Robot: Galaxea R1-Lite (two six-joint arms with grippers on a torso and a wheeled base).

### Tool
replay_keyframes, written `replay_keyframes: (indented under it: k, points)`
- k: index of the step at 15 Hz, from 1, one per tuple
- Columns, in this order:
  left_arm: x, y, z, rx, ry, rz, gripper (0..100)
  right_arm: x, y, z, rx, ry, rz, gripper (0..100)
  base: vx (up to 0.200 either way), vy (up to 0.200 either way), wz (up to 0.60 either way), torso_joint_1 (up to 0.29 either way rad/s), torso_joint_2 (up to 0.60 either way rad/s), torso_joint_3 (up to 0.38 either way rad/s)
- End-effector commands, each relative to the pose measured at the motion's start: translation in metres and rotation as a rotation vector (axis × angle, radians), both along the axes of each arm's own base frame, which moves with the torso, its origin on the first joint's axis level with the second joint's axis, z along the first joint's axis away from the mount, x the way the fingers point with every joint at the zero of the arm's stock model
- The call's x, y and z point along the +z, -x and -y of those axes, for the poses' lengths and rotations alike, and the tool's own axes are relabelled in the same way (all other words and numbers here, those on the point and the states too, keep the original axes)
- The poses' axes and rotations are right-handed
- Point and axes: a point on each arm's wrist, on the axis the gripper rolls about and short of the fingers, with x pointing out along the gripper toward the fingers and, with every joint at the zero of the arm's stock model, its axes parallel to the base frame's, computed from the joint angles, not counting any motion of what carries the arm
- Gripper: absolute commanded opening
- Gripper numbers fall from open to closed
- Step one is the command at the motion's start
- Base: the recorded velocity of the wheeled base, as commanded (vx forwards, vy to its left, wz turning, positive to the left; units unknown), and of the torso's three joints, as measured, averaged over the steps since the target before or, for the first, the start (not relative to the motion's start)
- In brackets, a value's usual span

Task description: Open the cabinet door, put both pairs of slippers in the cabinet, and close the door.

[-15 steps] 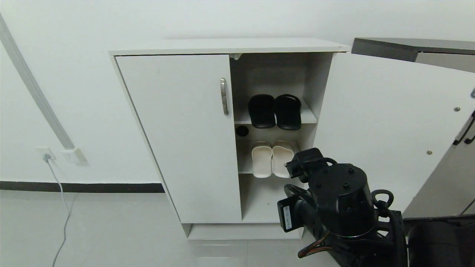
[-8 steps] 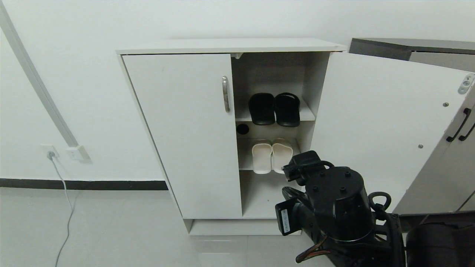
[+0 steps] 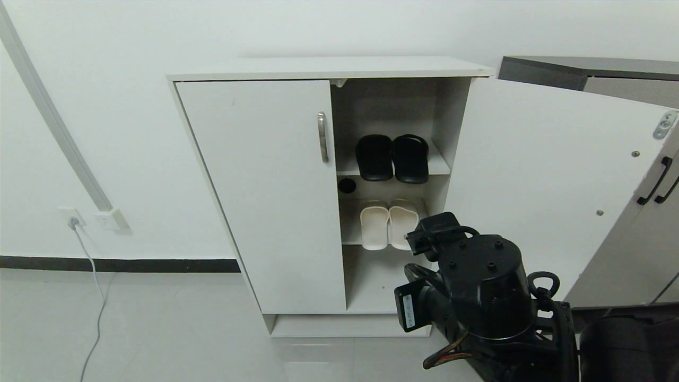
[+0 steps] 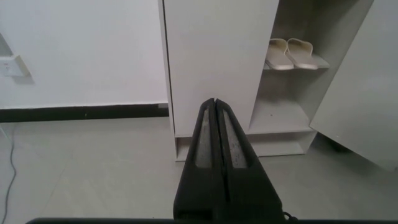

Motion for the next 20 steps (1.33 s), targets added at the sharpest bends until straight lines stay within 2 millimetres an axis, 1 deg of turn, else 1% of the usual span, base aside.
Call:
replay_keyframes:
  k: [1,3,9,20]
  points:
    - [0.0003,0.0001,0.0,0.0,0.0,0.001,0,-0.0004,-0.0002,-0.0003,0.0,0.0,0.0,0,0.0,0.0,0.0,0.002,-0.2,-0.3]
    - [0.0003,0.0001,0.0,0.0,0.0,0.001,0,-0.0004,-0.0002,-0.0003,0.0,0.0,0.0,0,0.0,0.0,0.0,0.024,-0.24,-0.359]
    - [-0.0001,0.0,0.0,0.0,-0.001,0.0,0,-0.0004,-0.0002,-0.0003,-0.001,0.002,0.001,0,0.0,0.0,0.0,0.072,-0.5,-0.359]
    - [0.0003,0.0001,0.0,0.0,-0.001,0.001,0,0.0011,-0.0006,0.0009,-0.004,-0.002,0.003,0,0.0,0.0,0.0,0.163,-0.48,-0.322]
